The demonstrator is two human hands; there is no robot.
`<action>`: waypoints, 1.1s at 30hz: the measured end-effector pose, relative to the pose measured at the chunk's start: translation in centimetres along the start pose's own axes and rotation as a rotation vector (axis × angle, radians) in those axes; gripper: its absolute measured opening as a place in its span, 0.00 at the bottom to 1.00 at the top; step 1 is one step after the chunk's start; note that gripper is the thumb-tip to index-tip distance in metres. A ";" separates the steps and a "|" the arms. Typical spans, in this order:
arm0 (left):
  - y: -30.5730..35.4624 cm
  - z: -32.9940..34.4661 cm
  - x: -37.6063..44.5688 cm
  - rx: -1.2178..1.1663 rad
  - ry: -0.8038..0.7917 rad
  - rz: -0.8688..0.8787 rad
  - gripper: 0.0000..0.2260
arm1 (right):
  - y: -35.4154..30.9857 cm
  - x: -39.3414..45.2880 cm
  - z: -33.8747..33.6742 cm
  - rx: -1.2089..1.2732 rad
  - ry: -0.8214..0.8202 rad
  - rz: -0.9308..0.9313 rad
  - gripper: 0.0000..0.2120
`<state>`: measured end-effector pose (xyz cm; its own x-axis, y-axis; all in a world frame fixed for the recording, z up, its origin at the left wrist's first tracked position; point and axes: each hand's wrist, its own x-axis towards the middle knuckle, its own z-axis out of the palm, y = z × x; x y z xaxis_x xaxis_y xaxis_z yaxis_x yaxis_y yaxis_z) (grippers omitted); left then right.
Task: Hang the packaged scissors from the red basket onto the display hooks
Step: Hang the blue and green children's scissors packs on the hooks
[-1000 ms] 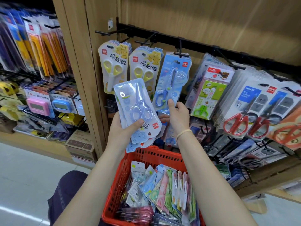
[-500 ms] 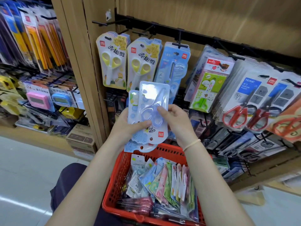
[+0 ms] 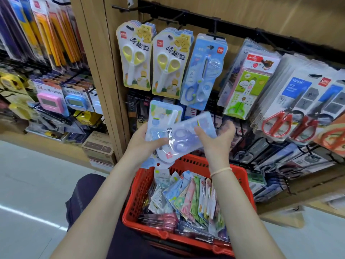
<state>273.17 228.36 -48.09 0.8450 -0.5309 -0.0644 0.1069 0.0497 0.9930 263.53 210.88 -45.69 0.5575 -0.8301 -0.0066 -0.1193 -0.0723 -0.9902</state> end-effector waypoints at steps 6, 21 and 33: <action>-0.1 -0.1 0.3 0.032 -0.069 -0.031 0.20 | 0.5 0.3 -0.6 -0.480 -0.242 -0.379 0.18; 0.4 1.4 -0.7 -0.195 0.014 -0.048 0.24 | -0.5 -1.2 1.3 -0.030 -0.313 -0.009 0.21; 4.3 -1.1 0.5 -0.277 0.244 0.130 0.18 | -3.9 -1.4 4.4 -0.044 -0.635 -0.089 0.06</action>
<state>274.60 229.28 -44.00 0.9570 -0.2899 0.0059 0.0997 0.3480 0.9322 266.82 214.73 -42.43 0.9432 -0.3317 -0.0192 -0.0763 -0.1599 -0.9842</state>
